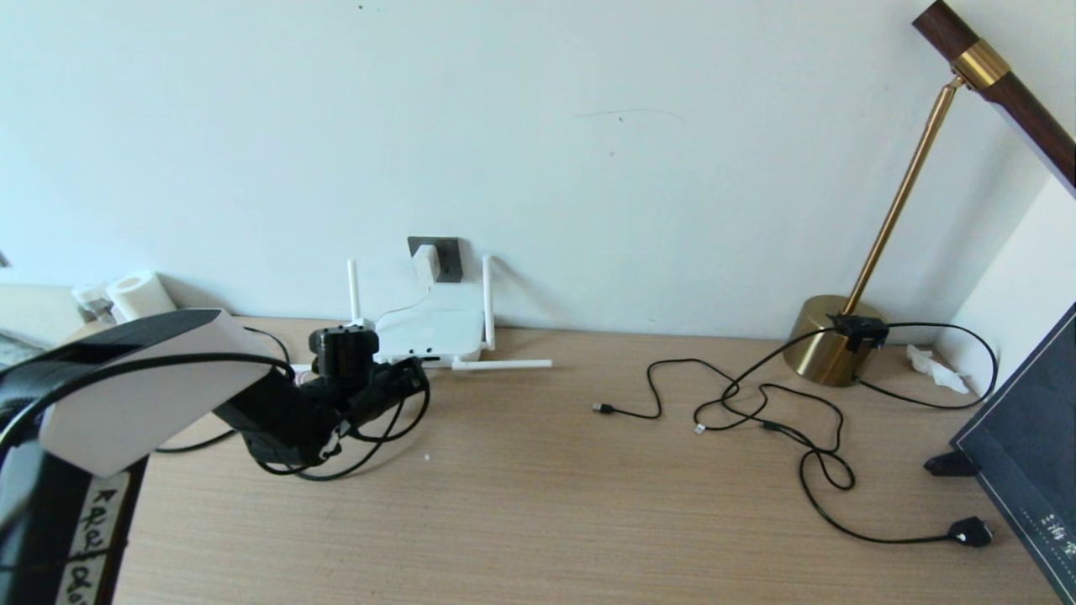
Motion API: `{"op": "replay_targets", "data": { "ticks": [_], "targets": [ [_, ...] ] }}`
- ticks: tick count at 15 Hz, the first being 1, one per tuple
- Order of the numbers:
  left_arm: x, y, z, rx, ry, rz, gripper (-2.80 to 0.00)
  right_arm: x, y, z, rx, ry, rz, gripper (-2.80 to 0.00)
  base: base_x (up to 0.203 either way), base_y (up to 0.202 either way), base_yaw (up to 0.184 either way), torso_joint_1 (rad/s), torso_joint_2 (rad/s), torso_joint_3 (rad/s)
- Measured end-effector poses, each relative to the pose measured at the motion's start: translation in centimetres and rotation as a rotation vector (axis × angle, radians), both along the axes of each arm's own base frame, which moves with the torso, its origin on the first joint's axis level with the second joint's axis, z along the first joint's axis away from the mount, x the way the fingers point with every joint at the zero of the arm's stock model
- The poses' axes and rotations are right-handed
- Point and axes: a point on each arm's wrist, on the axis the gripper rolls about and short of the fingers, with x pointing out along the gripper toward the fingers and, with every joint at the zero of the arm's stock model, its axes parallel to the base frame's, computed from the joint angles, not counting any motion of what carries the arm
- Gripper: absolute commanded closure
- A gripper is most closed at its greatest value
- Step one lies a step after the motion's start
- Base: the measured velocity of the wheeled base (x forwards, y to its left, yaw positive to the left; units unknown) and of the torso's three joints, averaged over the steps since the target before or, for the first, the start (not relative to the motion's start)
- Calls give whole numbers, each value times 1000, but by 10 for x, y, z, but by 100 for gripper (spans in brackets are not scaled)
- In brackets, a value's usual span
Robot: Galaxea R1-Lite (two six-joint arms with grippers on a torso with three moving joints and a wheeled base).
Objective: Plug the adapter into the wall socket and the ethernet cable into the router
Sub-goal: Align cable and router interface
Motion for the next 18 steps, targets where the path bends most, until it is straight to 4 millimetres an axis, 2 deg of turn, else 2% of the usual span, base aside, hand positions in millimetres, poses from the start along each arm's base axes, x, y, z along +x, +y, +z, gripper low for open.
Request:
{"op": "replay_targets", "data": {
  "ticks": [18],
  "targets": [
    [-3, 16, 0, 81, 3, -19, 0, 0, 0, 0, 0, 0, 0, -280, 0, 0, 0, 0, 0, 0]
  ]
}}
